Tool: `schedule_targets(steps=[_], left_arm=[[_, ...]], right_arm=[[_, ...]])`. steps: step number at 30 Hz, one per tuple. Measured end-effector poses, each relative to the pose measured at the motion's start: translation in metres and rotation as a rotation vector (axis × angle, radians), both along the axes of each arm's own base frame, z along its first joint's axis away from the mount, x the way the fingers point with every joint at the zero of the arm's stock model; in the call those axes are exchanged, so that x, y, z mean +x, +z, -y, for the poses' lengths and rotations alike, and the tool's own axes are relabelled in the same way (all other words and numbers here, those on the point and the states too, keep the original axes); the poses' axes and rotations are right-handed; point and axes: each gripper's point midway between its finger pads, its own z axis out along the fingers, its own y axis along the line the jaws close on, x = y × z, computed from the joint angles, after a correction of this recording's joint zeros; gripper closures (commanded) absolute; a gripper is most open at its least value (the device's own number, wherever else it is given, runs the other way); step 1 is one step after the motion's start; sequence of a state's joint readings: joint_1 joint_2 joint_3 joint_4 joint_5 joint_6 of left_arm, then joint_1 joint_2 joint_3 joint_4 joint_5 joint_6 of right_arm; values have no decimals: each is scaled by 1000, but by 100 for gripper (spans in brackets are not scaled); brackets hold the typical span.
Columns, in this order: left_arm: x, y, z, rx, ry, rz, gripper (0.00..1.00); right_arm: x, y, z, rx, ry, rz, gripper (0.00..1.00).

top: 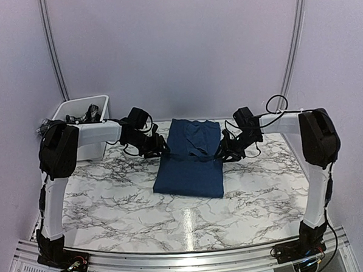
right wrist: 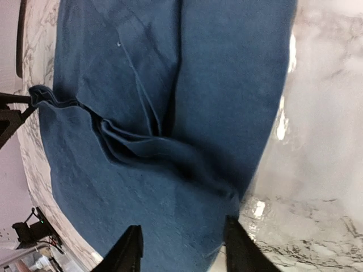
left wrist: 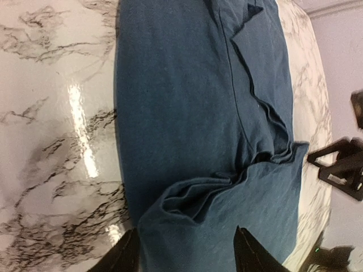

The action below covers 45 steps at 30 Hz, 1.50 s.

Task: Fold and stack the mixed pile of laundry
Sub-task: Fold the rectangle-folded T-shirt at the center of the board, then fold the 2/3-rectangle-folded T-shirt at the center of the board.

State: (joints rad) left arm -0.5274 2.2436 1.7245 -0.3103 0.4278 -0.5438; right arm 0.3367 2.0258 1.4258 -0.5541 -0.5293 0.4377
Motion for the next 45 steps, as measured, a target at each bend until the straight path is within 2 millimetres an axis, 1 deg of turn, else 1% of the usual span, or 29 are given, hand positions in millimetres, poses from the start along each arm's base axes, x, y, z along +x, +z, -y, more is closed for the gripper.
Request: schedule_targets(steps=[2,4,5,8,9,11,12,13,14,15,17,19,20,21,24,26,29,32,34,36,38,40,41,43,45], left_arm=[[1,1,-9,14,7,11,33],[-5,6,-17,29,0,20,33],[-10,9,-22,32,-3,23,33],[-35,28,-30,29,-38,40,35],[-46,36,-29,21,-61,47,36],[-72,48,-18,-4,-125,57,40],[-87,52,-9,-22,-165,60,43],[-104,54,1,-42,-208,56,45],[-121,53,10,-61,-247,46,47],[-136,50,19,-78,-282,31,49],[-165,39,32,-108,-333,-14,52],[-180,23,34,-136,-334,-59,54],[-184,16,32,-147,-321,-80,55],[-185,5,27,-160,-293,-105,57],[-181,-17,13,-173,-214,-166,58],[-177,-28,5,-177,-171,-187,59],[-172,-34,-7,-192,-127,-197,60],[-173,-32,-17,-184,-104,-182,60],[-176,-26,-27,-164,-87,-165,60],[-175,-15,-33,-150,-79,-135,61],[-173,-4,-36,-146,-72,-103,61],[-171,-2,-38,-135,-66,-89,61],[-172,-4,-40,-123,-63,-90,61],[-173,-12,-44,-95,-56,-106,59],[-176,-19,-46,-73,-54,-127,59]], right_arm=[[9,13,4,-14,9,39,47],[15,29,6,-16,23,85,46],[15,38,6,-14,34,106,46],[0,67,2,16,66,152,46],[-8,73,-2,31,80,158,46],[-30,83,-15,82,117,165,47],[-51,83,-35,114,166,152,47],[-64,81,-46,140,193,138,48],[-84,74,-63,175,230,110,48],[-96,67,-71,194,243,81,49],[-128,47,-88,233,280,4,50],[-145,29,-92,256,282,-58,50],[-149,18,-91,262,267,-87,51],[-152,9,-88,266,252,-110,52],[-153,-15,-78,266,206,-153,53],[-152,-19,-71,286,191,-160,53],[-150,-19,-60,302,172,-153,53],[-152,-18,-48,295,158,-147,53],[-155,-14,-41,273,149,-138,53],[-160,-4,-33,257,141,-125,53],[-163,11,-27,250,136,-94,53],[-162,26,-19,237,122,-53,53],[-160,29,-15,227,114,-39,54],[-158,26,-6,193,91,-34,55],[-159,15,0,155,79,-60,55]])
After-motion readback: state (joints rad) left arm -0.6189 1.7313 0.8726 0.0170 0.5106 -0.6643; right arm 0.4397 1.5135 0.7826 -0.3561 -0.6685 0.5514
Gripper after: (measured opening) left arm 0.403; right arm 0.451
